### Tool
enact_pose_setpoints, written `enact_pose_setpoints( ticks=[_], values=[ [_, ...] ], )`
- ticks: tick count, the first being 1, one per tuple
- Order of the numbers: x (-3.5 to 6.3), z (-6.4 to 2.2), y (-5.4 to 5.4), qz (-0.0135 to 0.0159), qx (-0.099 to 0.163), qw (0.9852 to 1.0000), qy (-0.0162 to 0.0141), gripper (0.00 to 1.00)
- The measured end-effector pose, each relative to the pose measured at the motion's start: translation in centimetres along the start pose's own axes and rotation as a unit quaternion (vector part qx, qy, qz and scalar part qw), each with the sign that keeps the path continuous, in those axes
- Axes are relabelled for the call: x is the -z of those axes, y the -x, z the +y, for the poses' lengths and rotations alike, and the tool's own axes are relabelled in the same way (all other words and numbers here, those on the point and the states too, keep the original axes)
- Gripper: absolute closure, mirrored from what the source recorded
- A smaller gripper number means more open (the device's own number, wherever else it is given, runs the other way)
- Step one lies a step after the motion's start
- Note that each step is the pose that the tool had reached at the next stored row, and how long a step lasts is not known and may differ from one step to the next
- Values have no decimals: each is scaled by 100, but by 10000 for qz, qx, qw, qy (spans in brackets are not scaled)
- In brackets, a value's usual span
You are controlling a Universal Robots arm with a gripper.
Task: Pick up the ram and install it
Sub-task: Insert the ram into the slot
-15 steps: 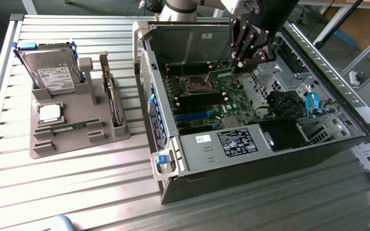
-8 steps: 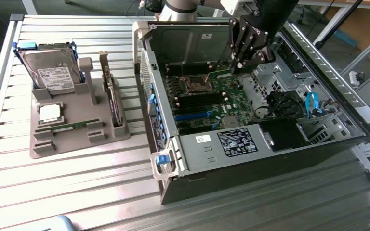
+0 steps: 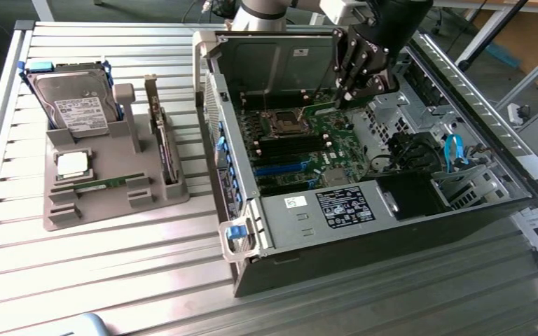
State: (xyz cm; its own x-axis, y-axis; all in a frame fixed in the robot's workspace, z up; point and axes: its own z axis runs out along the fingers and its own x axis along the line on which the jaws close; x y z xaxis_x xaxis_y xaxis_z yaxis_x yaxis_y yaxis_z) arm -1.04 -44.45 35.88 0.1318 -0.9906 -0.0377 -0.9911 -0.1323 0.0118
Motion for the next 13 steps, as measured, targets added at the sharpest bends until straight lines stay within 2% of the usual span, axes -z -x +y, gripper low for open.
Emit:
enact_pose_setpoints(
  ticks=[13],
  values=[
    [-42, 0, -2, 0, 0, 10000, 0, 87]
  ],
)
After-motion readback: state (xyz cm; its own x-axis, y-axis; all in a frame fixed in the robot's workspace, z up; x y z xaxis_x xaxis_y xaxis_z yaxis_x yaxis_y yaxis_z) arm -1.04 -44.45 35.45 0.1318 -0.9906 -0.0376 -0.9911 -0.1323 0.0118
